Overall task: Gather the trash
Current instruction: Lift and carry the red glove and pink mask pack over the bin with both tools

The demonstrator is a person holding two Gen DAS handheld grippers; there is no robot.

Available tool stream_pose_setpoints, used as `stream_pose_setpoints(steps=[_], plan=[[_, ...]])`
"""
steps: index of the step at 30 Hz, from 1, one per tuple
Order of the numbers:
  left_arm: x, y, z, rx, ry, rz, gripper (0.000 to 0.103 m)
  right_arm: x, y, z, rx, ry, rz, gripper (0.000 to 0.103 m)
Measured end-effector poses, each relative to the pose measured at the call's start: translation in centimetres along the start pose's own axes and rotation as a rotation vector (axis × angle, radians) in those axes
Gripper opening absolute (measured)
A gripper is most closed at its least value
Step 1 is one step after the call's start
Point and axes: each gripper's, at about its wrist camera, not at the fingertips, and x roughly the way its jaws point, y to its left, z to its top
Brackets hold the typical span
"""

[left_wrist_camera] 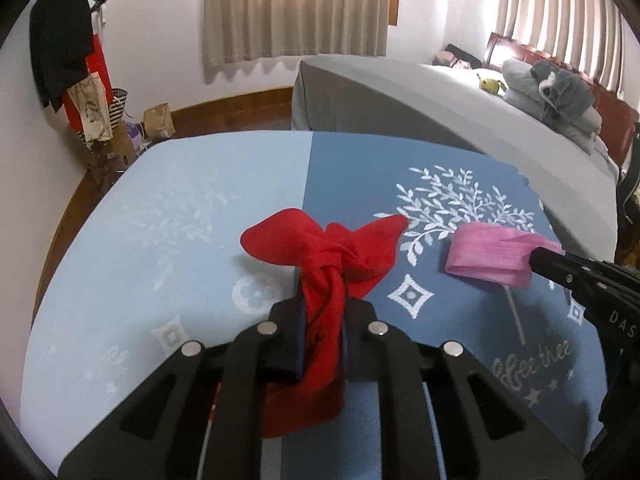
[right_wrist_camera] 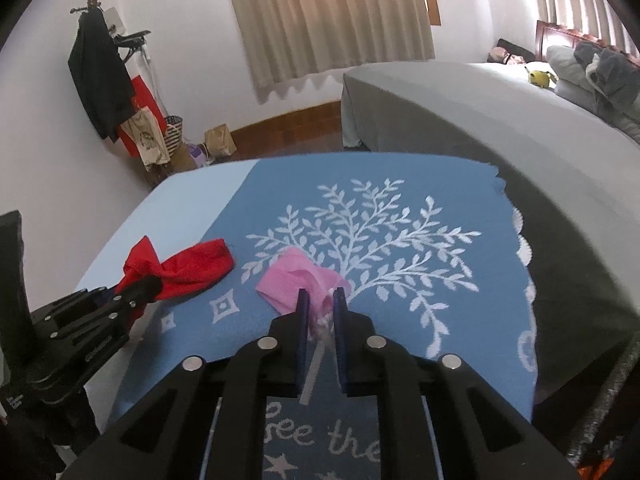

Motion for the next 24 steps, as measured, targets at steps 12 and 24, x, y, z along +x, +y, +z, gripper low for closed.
stream_pose_setpoints(steps=[12, 24], plan=[[-4.3, -1.6, 0.6, -0.019, -0.062, -0.017, 0.012, -4.4, 0.3, 0.4, -0.005, -0.066, 0.001, 0.012], [-9.1, -3.6, 0.4, -0.023, -0.122, -0.043, 0.012, -10.2, 0.0, 0.5, -0.016, -0.142, 0.005, 0.012]])
